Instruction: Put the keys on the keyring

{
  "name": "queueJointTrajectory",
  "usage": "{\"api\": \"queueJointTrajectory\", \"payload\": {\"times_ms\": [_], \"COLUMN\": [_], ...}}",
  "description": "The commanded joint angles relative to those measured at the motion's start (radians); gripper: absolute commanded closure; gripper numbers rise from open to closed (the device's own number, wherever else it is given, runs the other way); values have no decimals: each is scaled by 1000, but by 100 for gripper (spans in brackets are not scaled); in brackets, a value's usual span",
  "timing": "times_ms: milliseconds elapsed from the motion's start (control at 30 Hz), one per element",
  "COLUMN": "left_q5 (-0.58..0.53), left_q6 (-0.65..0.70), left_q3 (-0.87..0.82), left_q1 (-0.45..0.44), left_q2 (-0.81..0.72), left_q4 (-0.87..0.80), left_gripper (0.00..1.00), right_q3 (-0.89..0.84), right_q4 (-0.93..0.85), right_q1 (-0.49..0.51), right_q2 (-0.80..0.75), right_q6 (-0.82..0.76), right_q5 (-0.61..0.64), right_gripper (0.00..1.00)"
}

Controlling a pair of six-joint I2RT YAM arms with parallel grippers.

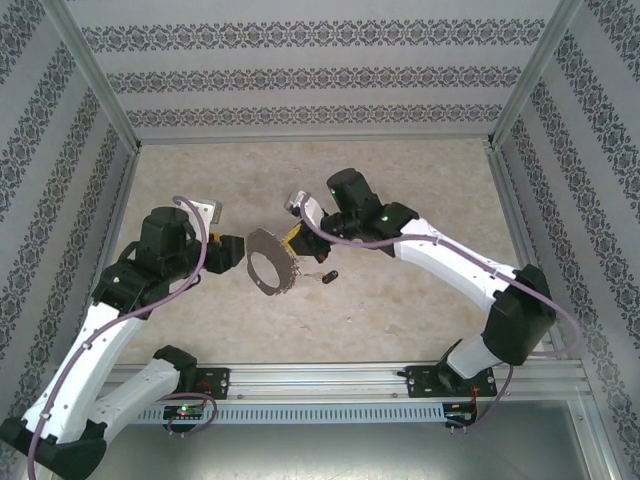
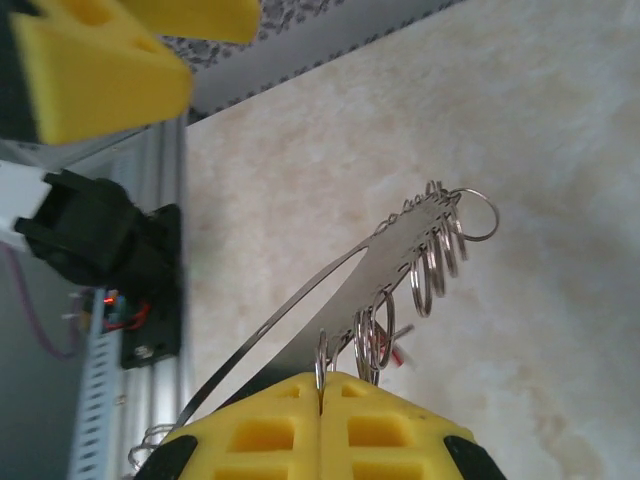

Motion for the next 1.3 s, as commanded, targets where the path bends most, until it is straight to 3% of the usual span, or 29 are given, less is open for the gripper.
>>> {"api": "queueJointTrajectory", "payload": {"times_ms": [0, 67, 167, 200, 267, 367, 400, 500, 567, 667, 867, 1067, 1133, 1200, 1267], "left_q5": [125, 209, 333, 361, 364, 283, 234, 106, 29, -56, -121, -118, -114, -105, -96], "left_q6": [109, 171, 268, 296, 316, 286, 263, 216, 177, 139, 125, 126, 119, 111, 95], "left_q3": [-27, -42, -60, -64, -60, -71, -78, -115, -144, -168, -186, -186, -188, -192, -197], "left_q1": [13, 12, 13, 13, 12, 13, 13, 13, 12, 13, 12, 12, 13, 12, 12], "left_q2": [-49, -65, -67, -64, -57, -61, -65, -97, -127, -163, -210, -206, -201, -192, -178], "left_q4": [113, 142, 156, 152, 131, 134, 142, 172, 207, 223, 203, 203, 213, 223, 221], "left_gripper": [46, 51, 57, 59, 61, 61, 61, 61, 61, 61, 61, 61, 61, 61, 60], "right_q3": [94, 98, 74, 79, 108, 107, 95, -3, -72, -73, -34, 13, 34, 2, -59], "right_q4": [-171, -190, -155, -180, -255, -250, -233, -81, 34, 31, -38, -123, -173, -137, -66], "right_q1": [0, 7, 3, 9, 31, 34, 43, 98, 152, 209, 169, 122, 120, 120, 125], "right_q2": [61, 72, 74, 80, 98, 120, 118, 80, 66, 109, 225, 257, 273, 266, 257], "right_q6": [90, 56, 22, -6, -69, -9, 13, 20, 40, 0, 88, 69, 51, 55, 22], "right_q5": [-102, -106, -249, -232, 36, 409, 487, 535, 636, 628, 265, 50, 103, 178, 176], "right_gripper": [100, 100, 100, 100, 100, 100, 100, 100, 100, 100, 100, 100, 100, 100, 100]}}
